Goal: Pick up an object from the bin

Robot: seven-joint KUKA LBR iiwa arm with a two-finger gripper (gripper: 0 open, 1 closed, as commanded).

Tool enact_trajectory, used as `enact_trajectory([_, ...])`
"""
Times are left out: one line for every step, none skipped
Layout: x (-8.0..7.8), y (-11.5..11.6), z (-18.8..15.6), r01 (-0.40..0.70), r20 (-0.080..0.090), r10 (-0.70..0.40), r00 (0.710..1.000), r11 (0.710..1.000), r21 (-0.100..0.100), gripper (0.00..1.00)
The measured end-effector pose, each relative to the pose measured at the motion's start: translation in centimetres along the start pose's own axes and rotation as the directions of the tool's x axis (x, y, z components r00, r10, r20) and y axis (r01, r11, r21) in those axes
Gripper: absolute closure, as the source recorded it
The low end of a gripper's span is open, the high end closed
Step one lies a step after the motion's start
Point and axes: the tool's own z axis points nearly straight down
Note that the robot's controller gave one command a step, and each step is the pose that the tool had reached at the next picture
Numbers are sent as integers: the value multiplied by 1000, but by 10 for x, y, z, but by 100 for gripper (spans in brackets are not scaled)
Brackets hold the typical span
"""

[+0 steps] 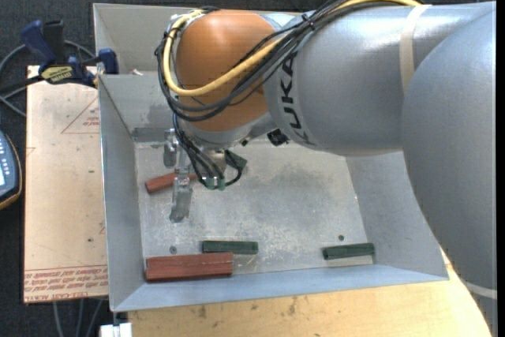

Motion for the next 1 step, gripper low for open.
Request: enact_trajectory([-64, -36, 135, 239, 5, -239, 971, 971, 2, 0])
